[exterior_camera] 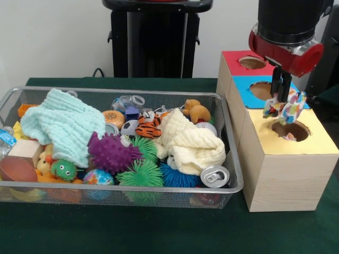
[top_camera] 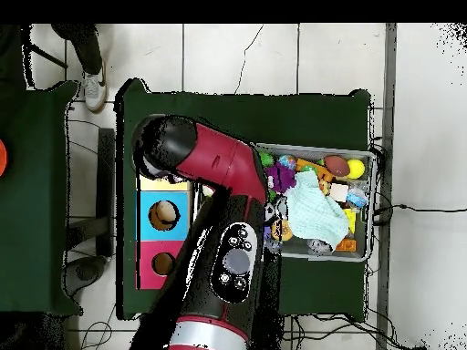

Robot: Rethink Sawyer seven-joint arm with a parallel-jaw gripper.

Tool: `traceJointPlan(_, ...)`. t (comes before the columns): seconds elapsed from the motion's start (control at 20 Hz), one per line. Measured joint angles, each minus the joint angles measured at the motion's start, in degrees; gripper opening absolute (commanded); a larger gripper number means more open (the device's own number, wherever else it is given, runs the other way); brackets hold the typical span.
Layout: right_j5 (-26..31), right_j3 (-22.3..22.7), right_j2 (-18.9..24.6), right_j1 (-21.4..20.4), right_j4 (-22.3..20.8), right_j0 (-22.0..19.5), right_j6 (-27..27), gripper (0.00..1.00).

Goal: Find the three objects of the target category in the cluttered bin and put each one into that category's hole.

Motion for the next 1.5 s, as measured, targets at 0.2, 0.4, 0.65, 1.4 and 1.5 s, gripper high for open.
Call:
traceJointPlan(0.2,0.0,0.0,-0.9,0.0,0.7,1.2,1.0,0.00)
traceJointPlan(0.4,0.0,0.0,-1.8,0.3,1.1,2.4,2.9,0.00)
traceJointPlan(0.65,-0.2,0.0,-2.1,0.7,1.1,2.7,4.8,0.00)
traceJointPlan(1.4,-3.1,-0.3,-2.0,2.4,1.3,1.6,5.0,0.00)
traceJointPlan(1.5,-3.2,-0.4,-2.0,2.6,1.4,1.5,5.0,0.00)
